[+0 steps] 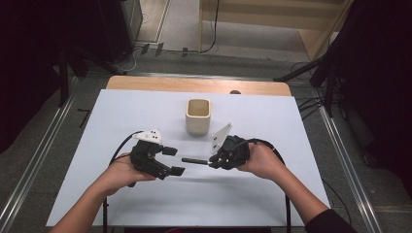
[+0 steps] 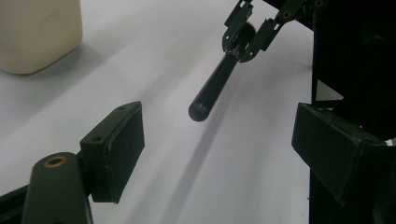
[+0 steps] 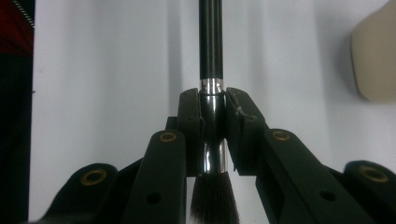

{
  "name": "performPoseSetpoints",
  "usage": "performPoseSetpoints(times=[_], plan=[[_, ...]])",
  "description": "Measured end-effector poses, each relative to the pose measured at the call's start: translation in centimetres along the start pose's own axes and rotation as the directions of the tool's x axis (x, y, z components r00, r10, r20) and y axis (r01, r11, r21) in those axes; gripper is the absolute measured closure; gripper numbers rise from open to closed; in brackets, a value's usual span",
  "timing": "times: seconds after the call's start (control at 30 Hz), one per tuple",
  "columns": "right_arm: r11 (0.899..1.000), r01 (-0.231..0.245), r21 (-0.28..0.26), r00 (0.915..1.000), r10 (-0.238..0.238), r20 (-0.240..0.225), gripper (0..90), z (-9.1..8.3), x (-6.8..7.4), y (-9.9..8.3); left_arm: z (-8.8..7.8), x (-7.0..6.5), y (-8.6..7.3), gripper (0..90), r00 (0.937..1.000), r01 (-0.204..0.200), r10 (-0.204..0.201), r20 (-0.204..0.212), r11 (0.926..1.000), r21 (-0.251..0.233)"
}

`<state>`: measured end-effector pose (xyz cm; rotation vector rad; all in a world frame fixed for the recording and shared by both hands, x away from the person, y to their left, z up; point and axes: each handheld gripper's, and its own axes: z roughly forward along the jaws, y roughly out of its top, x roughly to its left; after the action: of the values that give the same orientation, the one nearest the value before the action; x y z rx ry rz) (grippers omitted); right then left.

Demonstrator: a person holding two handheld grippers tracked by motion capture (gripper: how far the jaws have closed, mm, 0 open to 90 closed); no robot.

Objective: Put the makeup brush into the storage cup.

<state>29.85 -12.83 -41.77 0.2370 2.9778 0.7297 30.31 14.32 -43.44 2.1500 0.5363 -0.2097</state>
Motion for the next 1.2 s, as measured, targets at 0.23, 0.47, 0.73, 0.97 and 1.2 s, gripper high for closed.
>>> performPoseSetpoints(times=[0.23,0.47,0.73,0.97,1.2], plan=[[0.999,0.036,0.022,0.9984,-0.035,-0.044,77.5,0.5,-0.3,1.0,0.7,0.1,0.1,18.5,0.9998,0.011,-0.011,0.017,0.9996,0.025],[0.997,0.074,0.025,0.9961,-0.073,-0.051,77.4,1.0,-0.2,1.7,1.2,0.4,-0.1,20.5,0.9984,0.036,-0.038,0.042,0.9977,0.057],[0.995,0.101,0.027,0.9935,-0.099,-0.057,77.4,1.2,0.1,2.4,2.0,0.5,-0.1,22.6,0.9966,0.05,-0.056,0.06,0.995,0.086],[0.992,0.123,0.018,0.9906,-0.122,-0.063,77.4,1.3,0.1,2.7,2.3,0.5,-0.1,39.4,0.991,0.068,-0.079,0.108,0.9927,0.099],[0.99,0.14,0.024,0.9871,-0.138,-0.081,77.4,1.5,0.4,2.9,2.7,0.6,-0.1,58.0,0.981,0.112,-0.135,0.139,0.9801,0.164]])
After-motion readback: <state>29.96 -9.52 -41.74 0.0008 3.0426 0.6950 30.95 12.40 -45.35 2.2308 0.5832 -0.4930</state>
